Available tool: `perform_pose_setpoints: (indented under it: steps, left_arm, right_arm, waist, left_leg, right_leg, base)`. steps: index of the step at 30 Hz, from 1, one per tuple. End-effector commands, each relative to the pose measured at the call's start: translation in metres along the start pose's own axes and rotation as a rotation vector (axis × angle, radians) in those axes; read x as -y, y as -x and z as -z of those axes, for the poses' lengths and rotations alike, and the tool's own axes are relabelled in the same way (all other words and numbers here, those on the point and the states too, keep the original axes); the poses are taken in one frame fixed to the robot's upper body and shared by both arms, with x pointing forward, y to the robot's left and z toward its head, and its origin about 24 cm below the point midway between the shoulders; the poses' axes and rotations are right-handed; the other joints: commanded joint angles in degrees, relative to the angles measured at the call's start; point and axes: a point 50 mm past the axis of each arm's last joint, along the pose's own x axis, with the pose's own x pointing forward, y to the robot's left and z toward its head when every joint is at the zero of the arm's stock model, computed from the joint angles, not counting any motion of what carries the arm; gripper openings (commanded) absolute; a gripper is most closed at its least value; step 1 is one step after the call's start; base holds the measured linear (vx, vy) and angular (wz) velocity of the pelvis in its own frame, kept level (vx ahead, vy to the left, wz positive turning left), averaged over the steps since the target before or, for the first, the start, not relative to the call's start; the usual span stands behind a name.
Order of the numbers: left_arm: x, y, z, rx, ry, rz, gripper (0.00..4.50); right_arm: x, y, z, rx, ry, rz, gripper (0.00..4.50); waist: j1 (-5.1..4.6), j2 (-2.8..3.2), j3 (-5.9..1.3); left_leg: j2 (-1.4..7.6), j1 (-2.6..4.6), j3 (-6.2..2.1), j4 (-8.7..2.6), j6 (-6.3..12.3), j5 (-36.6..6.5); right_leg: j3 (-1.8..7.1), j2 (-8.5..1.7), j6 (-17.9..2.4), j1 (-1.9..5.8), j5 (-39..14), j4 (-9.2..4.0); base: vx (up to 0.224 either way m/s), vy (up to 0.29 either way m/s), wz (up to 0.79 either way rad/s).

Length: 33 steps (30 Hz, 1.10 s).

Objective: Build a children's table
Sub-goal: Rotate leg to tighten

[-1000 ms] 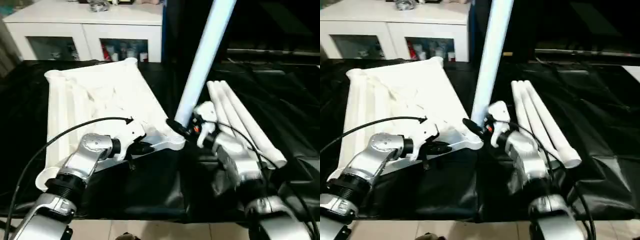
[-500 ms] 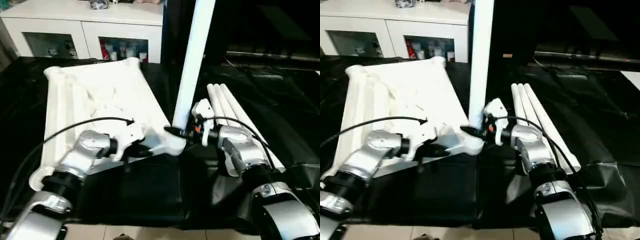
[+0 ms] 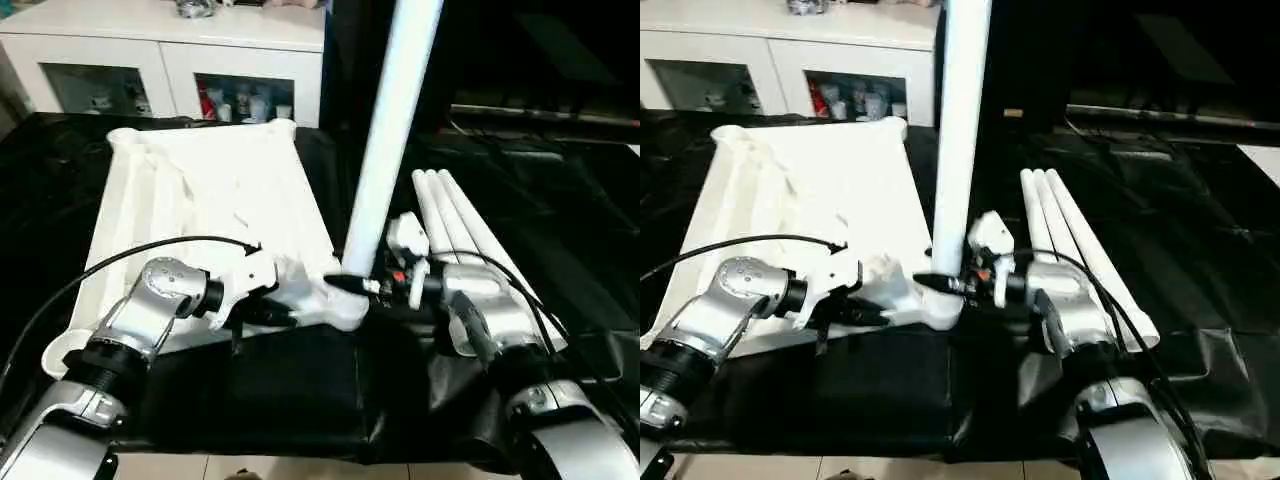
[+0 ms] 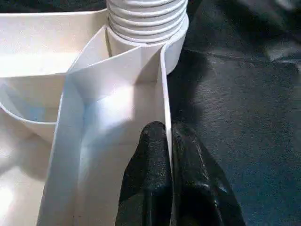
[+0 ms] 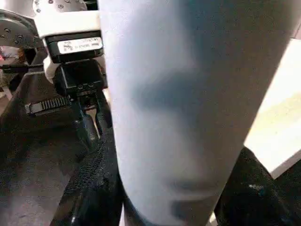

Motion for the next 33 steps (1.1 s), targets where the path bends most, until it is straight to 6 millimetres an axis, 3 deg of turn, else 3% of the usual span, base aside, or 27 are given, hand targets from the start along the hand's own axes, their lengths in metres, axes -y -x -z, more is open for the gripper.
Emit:
perform_pose_setpoints:
  steps: [1, 4, 5, 7, 8, 10, 13, 14, 16, 17, 19, 20, 22, 23, 25, 27, 28, 29, 30, 31, 32, 33]
  left_arm:
    - [0.011, -0.008, -0.025, 0.063, -0.118, 0.184, 0.00]
    - [-0.002, -0.013, -0.017, 0.018, -0.083, 0.024, 0.00]
    - [-0.006, -0.015, -0.015, 0.010, -0.070, -0.027, 0.00]
    - [-0.011, -0.019, -0.016, 0.039, -0.022, -0.107, 0.00]
    - [-0.014, -0.022, -0.018, 0.062, 0.021, -0.150, 0.00]
    - [-0.015, -0.024, -0.019, 0.075, 0.052, -0.178, 0.00]
    - [-0.020, -0.031, -0.020, 0.093, 0.170, -0.301, 0.00]
    - [-0.023, -0.034, -0.020, 0.092, 0.230, -0.368, 0.00]
    - [-0.024, -0.038, -0.021, 0.100, 0.296, -0.442, 0.00]
    - [-0.023, -0.043, -0.024, 0.104, 0.337, -0.495, 0.00]
    - [-0.015, -0.055, -0.035, 0.137, 0.374, -0.544, 0.00]
    - [-0.012, -0.059, -0.040, 0.146, 0.376, -0.551, 0.00]
    - [-0.009, -0.062, -0.045, 0.155, 0.381, -0.551, 0.00]
    - [-0.008, -0.063, -0.048, 0.156, 0.383, -0.554, 0.00]
    - [-0.009, -0.065, -0.053, 0.156, 0.379, -0.564, 0.00]
    - [-0.012, -0.064, -0.054, 0.151, 0.374, -0.575, 0.00]
    - [-0.012, -0.064, -0.054, 0.151, 0.374, -0.575, 0.00]
    - [-0.013, -0.063, -0.053, 0.150, 0.370, -0.580, 0.00]
    - [-0.013, -0.063, -0.053, 0.150, 0.370, -0.580, 0.00]
    - [-0.013, -0.062, -0.053, 0.148, 0.369, -0.583, 0.00]
    - [-0.013, -0.060, -0.053, 0.142, 0.363, -0.591, 0.00]
    - [-0.013, -0.059, -0.053, 0.139, 0.360, -0.596, 0.00]
  right_arm:
    - [-0.019, 0.018, 0.063, -0.242, -0.208, 0.011, 1.89]
    - [-0.007, 0.015, 0.067, -0.262, -0.195, 0.202, 1.89]
    - [-0.003, 0.015, 0.068, -0.271, -0.190, 0.264, 1.89]
    - [0.005, 0.014, 0.070, -0.294, -0.191, 0.400, 1.89]
    - [0.009, 0.013, 0.071, -0.298, -0.207, 0.473, 1.89]
    - [0.011, 0.013, 0.071, -0.301, -0.218, 0.521, 1.89]
    - [0.016, 0.009, 0.072, -0.288, -0.271, 0.654, 1.89]
    - [0.018, 0.007, 0.072, -0.282, -0.295, 0.715, 1.89]
    - [0.020, 0.005, 0.072, -0.283, -0.316, 0.785, 1.89]
    - [0.022, 0.002, 0.071, -0.279, -0.334, 0.836, 1.89]
    - [0.023, -0.008, 0.067, -0.266, -0.362, 0.901, 1.89]
    - [0.023, -0.012, 0.066, -0.259, -0.372, 0.913, 1.89]
    - [0.023, -0.016, 0.064, -0.262, -0.366, 0.919, 1.89]
    - [0.023, -0.018, 0.063, -0.264, -0.363, 0.921, 1.89]
    - [0.024, -0.023, 0.059, -0.271, -0.346, 0.918, 1.89]
    - [0.024, -0.025, 0.057, -0.271, -0.340, 0.918, 1.89]
    - [0.024, -0.025, 0.057, -0.271, -0.340, 0.918, 1.89]
    - [0.025, -0.025, 0.057, -0.272, -0.338, 0.917, 1.89]
    - [0.025, -0.025, 0.057, -0.272, -0.338, 0.917, 1.89]
    - [0.025, -0.026, 0.056, -0.272, -0.335, 0.917, 1.89]
    - [0.025, -0.027, 0.055, -0.271, -0.329, 0.915, 1.89]
    - [0.026, -0.027, 0.054, -0.270, -0.326, 0.914, 1.89]
  waist:
    - [-0.35, 1.23, -1.81]
    - [-0.40, 1.04, -1.53]
    - [-0.75, 1.02, -1.00]
    - [-1.02, 0.85, -0.84]
    - [-1.36, 0.80, -0.77]
    - [-1.70, 0.90, -0.77]
    - [-2.29, 1.11, -0.61]
    - [-2.58, 0.80, -0.61]
    - [-2.58, 0.88, -0.48]
    - [-2.41, 1.04, -0.38]
    - [-2.84, 0.97, -0.37]
    - [-2.99, 1.56, -0.26]
    - [-3.27, 1.78, -0.37]
    - [-3.19, 1.63, -0.21]
    - [-3.39, 1.35, -0.01]
    - [-3.41, 1.44, 0.16]
    - [-3.40, 1.52, 0.21]
    - [-3.16, 1.99, 0.05]
    - [-3.16, 1.99, 0.05]
    - [-2.60, 1.84, -0.21]
    - [-2.44, 1.72, -0.07]
    - [-2.55, 1.09, 0.05]
  left_leg:
    - [4.34, 2.30, -2.12, -4.96, -3.70, -25.50]
    - [4.31, 2.38, -2.25, -5.10, -4.16, -27.21]
    - [4.12, 2.64, -2.49, -5.14, -5.03, -30.59]
    - [4.07, 3.26, -3.51, -5.11, -6.29, -35.11]
    - [4.09, 2.92, -3.81, -5.35, -6.44, -35.62]
    - [4.03, 2.75, -4.11, -5.58, -6.74, -36.70]
    - [3.81, 3.21, -4.45, -5.68, -6.95, -41.45]
    - [3.74, 3.41, -4.33, -5.63, -6.70, -42.29]
    - [3.70, 3.49, -4.31, -5.63, -6.62, -42.10]
    - [3.61, 4.28, -4.27, -5.25, -6.30, -43.57]
    - [3.62, 3.10, -4.77, -6.00, -6.40, -43.77]
    - [3.78, 2.77, -5.01, -6.85, -7.15, -46.46]
    - [3.73, 2.85, -5.00, -7.58, -7.72, -50.21]
    - [3.49, 3.29, -4.59, -7.51, -7.33, -51.36]
    - [2.88, 4.52, -4.33, -6.25, -6.01, -50.13]
    - [2.82, 4.76, -4.39, -6.05, -5.56, -49.37]
    - [2.89, 4.65, -4.42, -6.26, -5.54, -49.53]
    - [3.46, 3.53, -4.25, -7.94, -6.01, -50.95]
    - [3.46, 3.53, -4.25, -7.94, -6.01, -50.95]
    - [3.91, 2.80, -3.34, -9.52, -6.33, -51.09]
    - [3.70, 3.23, -2.97, -9.32, -6.36, -50.69]
    - [2.79, 5.22, -2.98, -6.81, -6.04, -48.34]
  right_leg:
    - [2.51, -3.98, -13.34, -0.06, -12.03, -4.59]
    - [2.66, -4.19, -12.59, -0.32, -15.53, -5.02]
    - [2.77, -4.45, -11.68, -0.78, -21.12, -5.61]
    - [2.75, -5.21, -8.46, -1.10, -32.46, -6.56]
    - [2.64, -5.21, -7.34, -0.98, -34.29, -6.58]
    - [2.35, -5.03, -6.71, -0.94, -34.82, -6.66]
    - [1.76, -4.73, -6.36, -1.48, -35.01, -7.13]
    - [1.52, -4.56, -5.91, -1.52, -35.43, -7.42]
    - [1.37, -4.67, -6.06, -1.63, -35.44, -7.55]
    - [1.07, -4.77, -5.39, -2.19, -36.75, -8.24]
    - [0.30, -4.60, -5.04, -0.95, -35.50, -7.86]
    - [-0.39, -4.02, -4.47, -0.59, -33.52, -7.60]
    - [-0.70, -3.36, -4.50, -0.44, -29.88, -7.26]
    - [-0.73, -3.24, -4.34, -1.07, -30.63, -7.65]
    - [-1.09, -3.83, -3.23, -2.09, -36.26, -9.20]
    - [-1.48, -3.91, -2.32, -2.10, -37.52, -9.85]
    - [-1.62, -3.81, -2.25, -1.91, -37.12, -9.78]
    - [-1.86, -3.15, -2.97, -0.44, -32.27, -8.13]
    - [-1.86, -3.15, -2.97, -0.44, -32.27, -8.13]
    - [-1.17, -2.63, -4.69, 0.06, -25.83, -6.18]
    - [-1.05, -2.77, -5.03, -0.64, -26.79, -6.75]
    - [-1.07, -4.07, -4.46, -2.57, -32.94, -9.44]
  base:
    - [0.000, 0.000, 0.00]
    - [0.000, 0.000, 0.00]
    - [0.000, 0.000, 0.00]
    - [-0.027, 0.001, -0.05]
    - [-0.053, 0.003, -0.10]
    - [-0.057, 0.021, -0.17]
    - [-0.036, 0.020, -0.10]
    - [-0.053, 0.034, -0.13]
    - [-0.053, 0.035, -0.09]
    - [-0.050, 0.032, -0.06]
    - [-0.016, 0.026, -0.12]
    - [-0.033, 0.052, -0.23]
    - [-0.013, 0.027, -0.10]
    - [0.000, 0.000, 0.00]
    - [0.000, 0.000, 0.00]
    - [0.000, 0.000, 0.00]
    - [0.000, 0.000, 0.00]
    - [0.000, 0.000, 0.00]
    - [0.000, 0.000, 0.00]
    - [0.000, 0.000, 0.00]
    - [0.000, 0.000, 0.00]
    - [0.000, 0.000, 0.00]
